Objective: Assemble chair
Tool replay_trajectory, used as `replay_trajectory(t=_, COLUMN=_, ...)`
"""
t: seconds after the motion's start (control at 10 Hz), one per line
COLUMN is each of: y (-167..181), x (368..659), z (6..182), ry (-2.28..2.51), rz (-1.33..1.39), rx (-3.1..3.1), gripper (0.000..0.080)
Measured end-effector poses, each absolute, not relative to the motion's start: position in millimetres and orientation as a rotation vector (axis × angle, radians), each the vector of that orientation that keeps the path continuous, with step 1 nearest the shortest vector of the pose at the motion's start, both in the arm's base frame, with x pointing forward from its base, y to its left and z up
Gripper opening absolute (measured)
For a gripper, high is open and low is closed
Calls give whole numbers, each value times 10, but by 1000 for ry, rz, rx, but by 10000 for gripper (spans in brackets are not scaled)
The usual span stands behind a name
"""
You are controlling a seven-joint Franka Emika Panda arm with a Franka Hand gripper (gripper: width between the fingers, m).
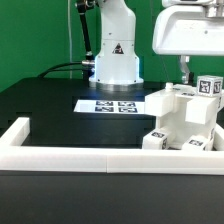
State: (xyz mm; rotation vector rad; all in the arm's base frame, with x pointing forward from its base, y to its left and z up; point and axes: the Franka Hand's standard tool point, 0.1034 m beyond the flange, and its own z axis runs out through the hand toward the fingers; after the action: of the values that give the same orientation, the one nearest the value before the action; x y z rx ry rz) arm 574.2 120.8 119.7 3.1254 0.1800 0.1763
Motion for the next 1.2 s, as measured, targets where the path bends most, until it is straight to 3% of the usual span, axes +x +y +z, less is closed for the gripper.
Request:
replay_trajectory(t=0.5, y=1171, x=5760, z=1205, ry=554, rz=173, rx=3058, gripper=648)
replay_trajectory(t=0.7, y=1170, x=5759, z=1201, ry=543, rz=172, rx=3060, gripper=392)
replay_trajectory(t=0.8, y=1170, x=5760, z=1202, ry=543, rz=172, rx=3060, gripper=392)
replay_trajectory(t=0.9, y=1170, x=5760, z=1201, ry=516, rz=173, rx=3066, gripper=285)
replay_trajectory(t=1.2, y=1170, x=5760, z=1200, ry=418, rz=176, rx=3087, gripper=285)
